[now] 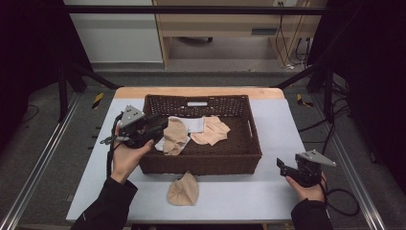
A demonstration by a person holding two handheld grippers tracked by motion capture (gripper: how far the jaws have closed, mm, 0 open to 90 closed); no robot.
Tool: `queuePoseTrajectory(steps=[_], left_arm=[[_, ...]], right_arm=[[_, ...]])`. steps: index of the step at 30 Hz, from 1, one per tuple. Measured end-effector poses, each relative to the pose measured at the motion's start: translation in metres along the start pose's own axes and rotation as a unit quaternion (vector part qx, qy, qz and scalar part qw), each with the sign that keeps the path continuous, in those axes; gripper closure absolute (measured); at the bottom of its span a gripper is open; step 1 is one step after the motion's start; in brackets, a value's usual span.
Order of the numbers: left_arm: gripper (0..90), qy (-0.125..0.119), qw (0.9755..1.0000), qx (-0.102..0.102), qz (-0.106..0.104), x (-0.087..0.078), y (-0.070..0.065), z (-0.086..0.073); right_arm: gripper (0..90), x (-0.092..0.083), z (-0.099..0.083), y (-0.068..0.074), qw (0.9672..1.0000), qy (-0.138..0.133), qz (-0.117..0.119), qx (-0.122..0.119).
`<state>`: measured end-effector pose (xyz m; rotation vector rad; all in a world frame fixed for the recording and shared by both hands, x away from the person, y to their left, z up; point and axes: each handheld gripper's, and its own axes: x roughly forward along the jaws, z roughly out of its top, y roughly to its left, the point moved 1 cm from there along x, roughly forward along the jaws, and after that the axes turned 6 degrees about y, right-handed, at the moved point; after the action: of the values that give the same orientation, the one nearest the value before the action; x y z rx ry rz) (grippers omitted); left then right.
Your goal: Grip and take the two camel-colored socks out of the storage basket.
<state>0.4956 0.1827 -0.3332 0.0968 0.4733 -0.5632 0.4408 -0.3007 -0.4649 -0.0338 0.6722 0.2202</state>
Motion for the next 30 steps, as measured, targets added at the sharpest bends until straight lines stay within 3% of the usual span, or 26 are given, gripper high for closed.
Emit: queuePoseTrajectory(steps=[6,13,19,27,30], left_arm=[[53.6,-0.003,0.9999,-0.001,0.016,0.017,0.007,0.011],[51.4,0.007,0.9996,0.000,0.028,0.041,0.015,0.011],[53.4,0.030,0.9985,0.005,0.045,0.059,0.020,0.005],[55.0,0.061,0.9967,0.004,0.053,0.076,0.024,-0.009],[57.9,0.075,0.9955,-0.004,0.058,0.085,0.028,-0.016]], right_arm=[[25.4,0.000,0.000,0.000,1.0000,0.001,0.001,0.000],[25.6,0.001,0.000,0.000,1.0000,0.002,0.003,0.001],[25.7,0.001,0.000,-0.001,1.0000,0.002,0.002,0.000],[26.0,0.001,0.000,-0.001,1.0000,0.003,0.004,0.002],[26.2,0.001,0.000,-0.001,1.0000,0.003,0.005,0.002]])
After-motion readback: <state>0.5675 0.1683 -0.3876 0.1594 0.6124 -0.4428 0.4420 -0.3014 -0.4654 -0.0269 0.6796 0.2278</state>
